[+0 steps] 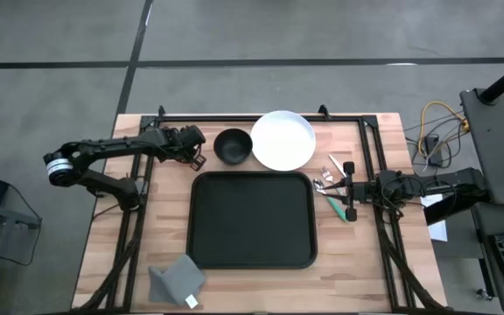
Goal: Set up tray
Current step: Put the yellow cup on the black serving tray
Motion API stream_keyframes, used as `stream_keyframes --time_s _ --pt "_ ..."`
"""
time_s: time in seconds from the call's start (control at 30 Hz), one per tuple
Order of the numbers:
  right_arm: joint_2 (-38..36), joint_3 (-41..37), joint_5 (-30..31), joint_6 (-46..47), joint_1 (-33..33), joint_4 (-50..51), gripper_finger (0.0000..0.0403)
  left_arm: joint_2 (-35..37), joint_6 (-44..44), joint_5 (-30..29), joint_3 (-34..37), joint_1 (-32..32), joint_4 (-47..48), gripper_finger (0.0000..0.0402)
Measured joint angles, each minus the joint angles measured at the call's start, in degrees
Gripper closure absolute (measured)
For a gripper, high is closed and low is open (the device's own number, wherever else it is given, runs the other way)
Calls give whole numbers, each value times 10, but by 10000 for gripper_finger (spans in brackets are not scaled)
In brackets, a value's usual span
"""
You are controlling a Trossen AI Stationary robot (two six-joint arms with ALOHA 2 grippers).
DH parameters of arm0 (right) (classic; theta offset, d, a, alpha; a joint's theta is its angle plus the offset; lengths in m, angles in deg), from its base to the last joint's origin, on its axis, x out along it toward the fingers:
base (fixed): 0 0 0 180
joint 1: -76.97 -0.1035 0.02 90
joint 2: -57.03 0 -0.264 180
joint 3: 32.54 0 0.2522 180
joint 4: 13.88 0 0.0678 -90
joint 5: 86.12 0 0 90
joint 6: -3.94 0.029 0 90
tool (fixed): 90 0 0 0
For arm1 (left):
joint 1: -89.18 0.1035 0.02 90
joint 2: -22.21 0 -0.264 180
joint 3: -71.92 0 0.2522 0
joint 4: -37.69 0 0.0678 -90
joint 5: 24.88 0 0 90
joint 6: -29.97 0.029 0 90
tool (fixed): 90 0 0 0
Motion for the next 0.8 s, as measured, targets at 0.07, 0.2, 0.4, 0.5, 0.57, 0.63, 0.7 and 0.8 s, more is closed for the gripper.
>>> stream_keyframes --time_s 0.07,0.2,0.4,0.5,0.57,0.63,0.7,0.8 --pt "0 0 0 0 0 0 335 0 0 0 2 0 1 326" --pt "0 0 0 0 0 0 335 0 20 4 2 0 1 350" --pt "0 0 0 0 0 0 335 0 29 7 5 0 2 395" --pt "0 0 0 0 0 0 335 0 34 9 5 0 2 399" --pt "0 0 0 0 0 0 335 0 35 9 5 0 2 400" --pt "0 0 0 0 0 0 335 0 45 9 3 0 3 400" --pt "0 0 0 0 0 0 335 0 50 8 -4 -1 2 400" --pt "0 0 0 0 0 0 335 4 53 7 -13 -2 2 400"
